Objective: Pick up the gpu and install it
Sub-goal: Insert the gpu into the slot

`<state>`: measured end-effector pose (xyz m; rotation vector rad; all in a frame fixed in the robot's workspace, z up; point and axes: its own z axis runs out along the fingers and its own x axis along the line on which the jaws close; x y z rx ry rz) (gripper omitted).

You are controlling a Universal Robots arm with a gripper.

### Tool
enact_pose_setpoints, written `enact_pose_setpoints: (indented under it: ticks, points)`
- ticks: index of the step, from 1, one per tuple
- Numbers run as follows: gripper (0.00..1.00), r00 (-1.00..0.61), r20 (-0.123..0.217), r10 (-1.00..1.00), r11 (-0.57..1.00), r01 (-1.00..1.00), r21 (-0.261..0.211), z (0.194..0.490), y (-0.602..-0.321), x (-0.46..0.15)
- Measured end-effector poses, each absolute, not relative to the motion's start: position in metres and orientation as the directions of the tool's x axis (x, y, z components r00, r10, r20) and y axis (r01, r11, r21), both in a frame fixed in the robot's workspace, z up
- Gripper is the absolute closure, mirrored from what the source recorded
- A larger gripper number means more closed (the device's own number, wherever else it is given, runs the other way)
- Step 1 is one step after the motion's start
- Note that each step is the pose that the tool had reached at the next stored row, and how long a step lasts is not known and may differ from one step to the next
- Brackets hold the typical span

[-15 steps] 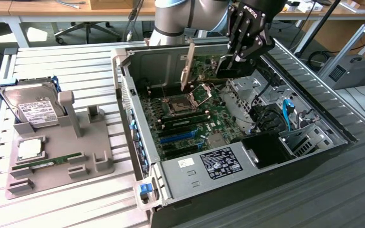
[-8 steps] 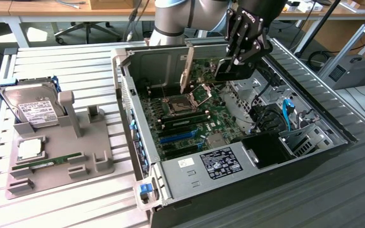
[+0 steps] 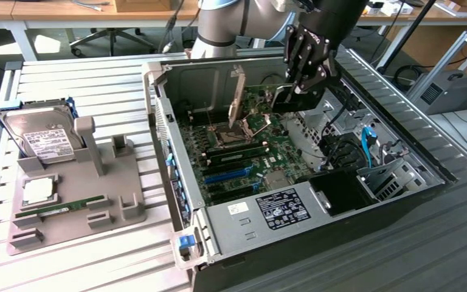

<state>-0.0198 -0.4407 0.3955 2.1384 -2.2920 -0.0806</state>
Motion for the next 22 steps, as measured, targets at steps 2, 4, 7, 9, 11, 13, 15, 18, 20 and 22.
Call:
enact_pose_setpoints:
  ticks: [2,4,7,9,11,13,15,18,20,22]
  points:
    - [0.73,-0.070,-0.031,-0.997,0.069,-0.997,0.042,0.393,-0.441,-0.020]
    - [0.73,-0.070,-0.031,-0.997,0.069,-0.997,0.042,0.391,-0.441,-0.020]
    - [0.73,-0.070,-0.031,-0.997,0.069,-0.997,0.042,0.386,-0.441,-0.020]
    - [0.73,-0.070,-0.031,-0.997,0.069,-0.997,0.042,0.383,-0.441,-0.020]
    - [0.73,-0.070,-0.031,-0.997,0.069,-0.997,0.042,0.381,-0.441,-0.020]
    - [0.73,-0.070,-0.031,-0.997,0.069,-0.997,0.042,0.378,-0.441,-0.020]
    - [0.73,-0.070,-0.031,-0.997,0.069,-0.997,0.042,0.376,-0.441,-0.020]
    - [0.73,-0.070,-0.031,-0.997,0.069,-0.997,0.042,0.371,-0.441,-0.020]
    - [0.73,-0.070,-0.031,-0.997,0.069,-0.997,0.042,0.368,-0.441,-0.020]
    - [0.73,-0.070,-0.031,-0.997,0.069,-0.997,0.042,0.367,-0.441,-0.020]
